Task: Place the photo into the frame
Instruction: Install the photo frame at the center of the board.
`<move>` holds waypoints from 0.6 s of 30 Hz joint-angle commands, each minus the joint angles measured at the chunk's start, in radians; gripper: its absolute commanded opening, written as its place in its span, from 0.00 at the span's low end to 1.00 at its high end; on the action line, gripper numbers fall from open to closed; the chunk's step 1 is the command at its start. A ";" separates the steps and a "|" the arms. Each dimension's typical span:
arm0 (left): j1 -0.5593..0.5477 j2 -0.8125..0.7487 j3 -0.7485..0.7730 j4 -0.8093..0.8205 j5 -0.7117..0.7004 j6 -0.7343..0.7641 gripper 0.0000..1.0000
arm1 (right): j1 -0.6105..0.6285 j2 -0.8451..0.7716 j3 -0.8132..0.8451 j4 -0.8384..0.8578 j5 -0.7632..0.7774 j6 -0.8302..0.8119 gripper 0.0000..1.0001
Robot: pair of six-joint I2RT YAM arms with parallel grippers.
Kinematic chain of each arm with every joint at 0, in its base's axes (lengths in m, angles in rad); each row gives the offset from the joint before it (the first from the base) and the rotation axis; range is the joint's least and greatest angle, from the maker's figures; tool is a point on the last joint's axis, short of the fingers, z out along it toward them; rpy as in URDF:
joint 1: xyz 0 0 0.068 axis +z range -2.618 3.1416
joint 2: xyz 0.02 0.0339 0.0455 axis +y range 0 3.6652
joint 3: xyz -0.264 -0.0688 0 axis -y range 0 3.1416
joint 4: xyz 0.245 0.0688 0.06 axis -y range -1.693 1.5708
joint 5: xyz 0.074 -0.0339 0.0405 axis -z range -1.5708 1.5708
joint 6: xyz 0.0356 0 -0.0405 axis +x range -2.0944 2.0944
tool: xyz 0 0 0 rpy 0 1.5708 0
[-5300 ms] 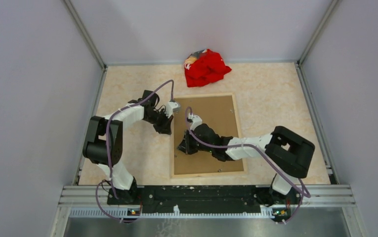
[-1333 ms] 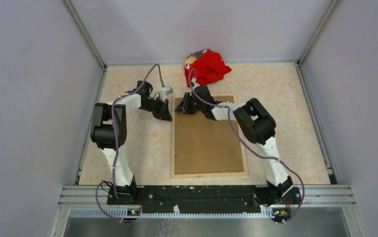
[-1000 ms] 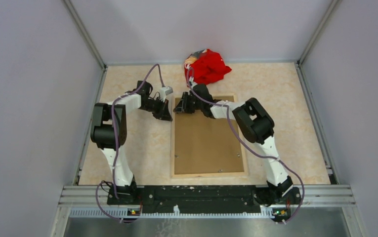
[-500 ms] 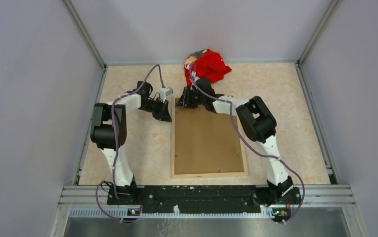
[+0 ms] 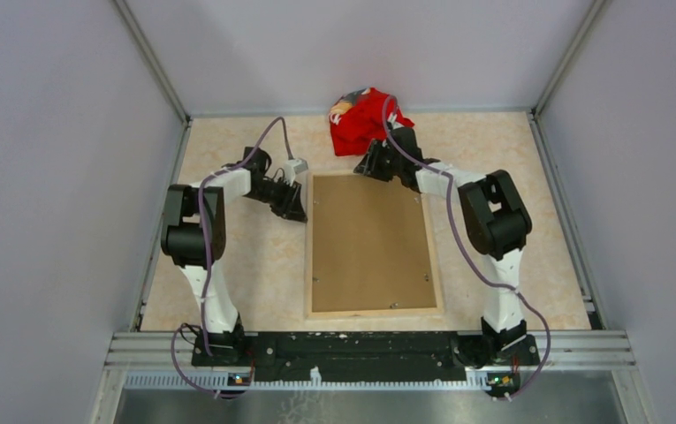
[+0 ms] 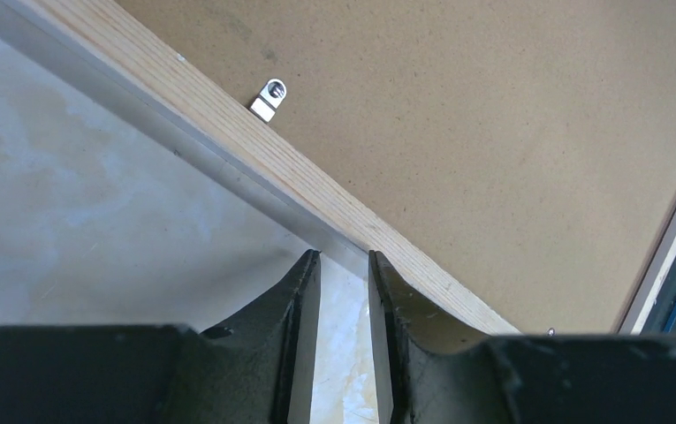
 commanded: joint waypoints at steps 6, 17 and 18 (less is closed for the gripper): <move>-0.011 -0.027 -0.018 0.003 0.039 0.012 0.30 | 0.013 0.044 -0.006 0.072 -0.047 0.035 0.30; -0.012 -0.020 -0.026 0.005 0.026 0.015 0.26 | 0.059 0.131 0.083 0.044 -0.042 0.049 0.07; -0.012 -0.021 -0.027 0.006 0.025 0.015 0.26 | 0.060 0.136 0.087 0.044 -0.042 0.052 0.07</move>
